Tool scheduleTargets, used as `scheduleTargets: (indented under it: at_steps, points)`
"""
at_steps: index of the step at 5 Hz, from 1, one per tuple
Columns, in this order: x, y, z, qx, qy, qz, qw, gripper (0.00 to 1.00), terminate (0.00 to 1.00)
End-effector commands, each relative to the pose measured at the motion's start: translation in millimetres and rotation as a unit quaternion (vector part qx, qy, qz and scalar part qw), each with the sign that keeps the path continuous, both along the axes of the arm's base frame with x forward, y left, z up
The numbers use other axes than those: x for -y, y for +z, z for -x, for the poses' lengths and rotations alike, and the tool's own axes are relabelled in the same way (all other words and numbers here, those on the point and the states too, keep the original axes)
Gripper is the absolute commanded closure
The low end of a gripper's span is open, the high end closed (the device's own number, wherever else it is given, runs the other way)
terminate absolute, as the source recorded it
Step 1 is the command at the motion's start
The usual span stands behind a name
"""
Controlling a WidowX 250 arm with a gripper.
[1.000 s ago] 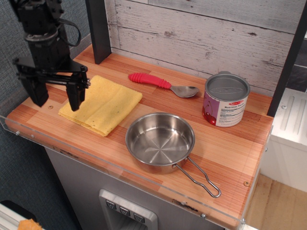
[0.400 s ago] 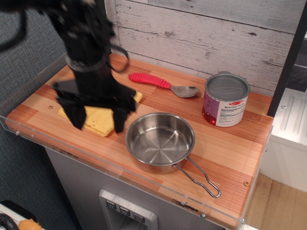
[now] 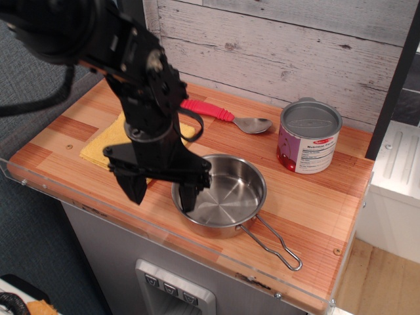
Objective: Move pot left on top of yellow cloth
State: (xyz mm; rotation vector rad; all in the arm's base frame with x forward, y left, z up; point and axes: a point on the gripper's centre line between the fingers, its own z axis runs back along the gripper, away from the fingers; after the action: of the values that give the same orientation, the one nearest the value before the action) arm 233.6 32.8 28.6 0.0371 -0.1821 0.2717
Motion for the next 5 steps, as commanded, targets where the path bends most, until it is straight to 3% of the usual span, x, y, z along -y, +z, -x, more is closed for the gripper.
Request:
scheduleTargets:
  at_steps: [1,2,3,4,5]
  points:
    - [1.3,-10.8,-10.9,0.007,0.003,0.002,1.0000,0.00,0.00]
    - [1.1,-12.0,-12.2,0.004,0.004,0.003,1.0000,1.00,0.00]
    - [-0.8,-10.6,-13.0,0.002,0.005,0.008,1.0000,1.00,0.00]
    - [-5.9,-1.2,-14.1,0.007,0.004,0.038,0.9992,1.00,0.00]
    - [-17.4,15.9,-15.6,0.017,0.017,0.045,0.9987,1.00,0.00]
